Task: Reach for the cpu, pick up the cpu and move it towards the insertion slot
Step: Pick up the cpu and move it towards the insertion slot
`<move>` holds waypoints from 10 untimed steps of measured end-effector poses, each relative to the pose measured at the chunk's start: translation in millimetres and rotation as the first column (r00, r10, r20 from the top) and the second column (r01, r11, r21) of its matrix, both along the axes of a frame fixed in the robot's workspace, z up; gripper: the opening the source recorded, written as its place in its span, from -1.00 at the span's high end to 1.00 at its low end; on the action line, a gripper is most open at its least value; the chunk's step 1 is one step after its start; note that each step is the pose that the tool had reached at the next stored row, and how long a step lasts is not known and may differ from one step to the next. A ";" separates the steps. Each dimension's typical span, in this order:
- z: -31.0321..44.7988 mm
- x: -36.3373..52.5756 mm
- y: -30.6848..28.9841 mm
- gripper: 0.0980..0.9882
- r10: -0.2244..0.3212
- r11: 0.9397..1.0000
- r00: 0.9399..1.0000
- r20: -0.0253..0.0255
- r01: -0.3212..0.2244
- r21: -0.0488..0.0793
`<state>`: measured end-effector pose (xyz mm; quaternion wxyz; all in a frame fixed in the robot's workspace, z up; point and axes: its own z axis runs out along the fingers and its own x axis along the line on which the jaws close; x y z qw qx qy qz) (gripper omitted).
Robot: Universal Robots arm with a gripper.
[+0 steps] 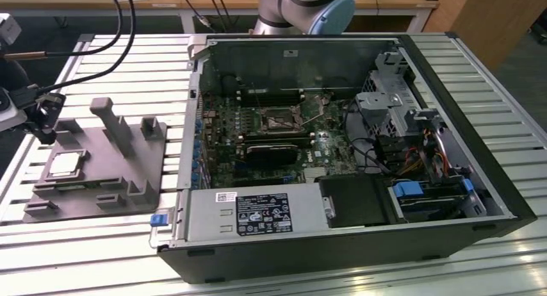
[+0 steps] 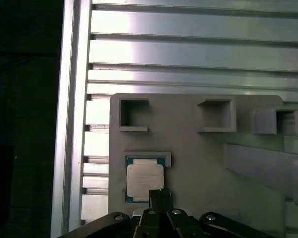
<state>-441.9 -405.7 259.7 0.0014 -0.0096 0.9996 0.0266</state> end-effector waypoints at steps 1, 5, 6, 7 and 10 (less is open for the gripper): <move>-1.8 -0.5 -0.5 0.98 0.000 1.000 1.000 0.000 0.000 0.000; -9.1 -2.1 -2.3 0.98 0.000 1.000 1.000 0.000 0.000 0.000; -11.0 -2.4 -2.7 0.98 0.000 1.000 1.000 0.000 0.000 0.000; -12.7 -2.8 -3.2 0.98 0.000 1.000 1.000 0.000 0.000 0.000; -18.3 -3.4 -4.4 0.98 0.000 1.000 1.000 0.000 0.000 0.000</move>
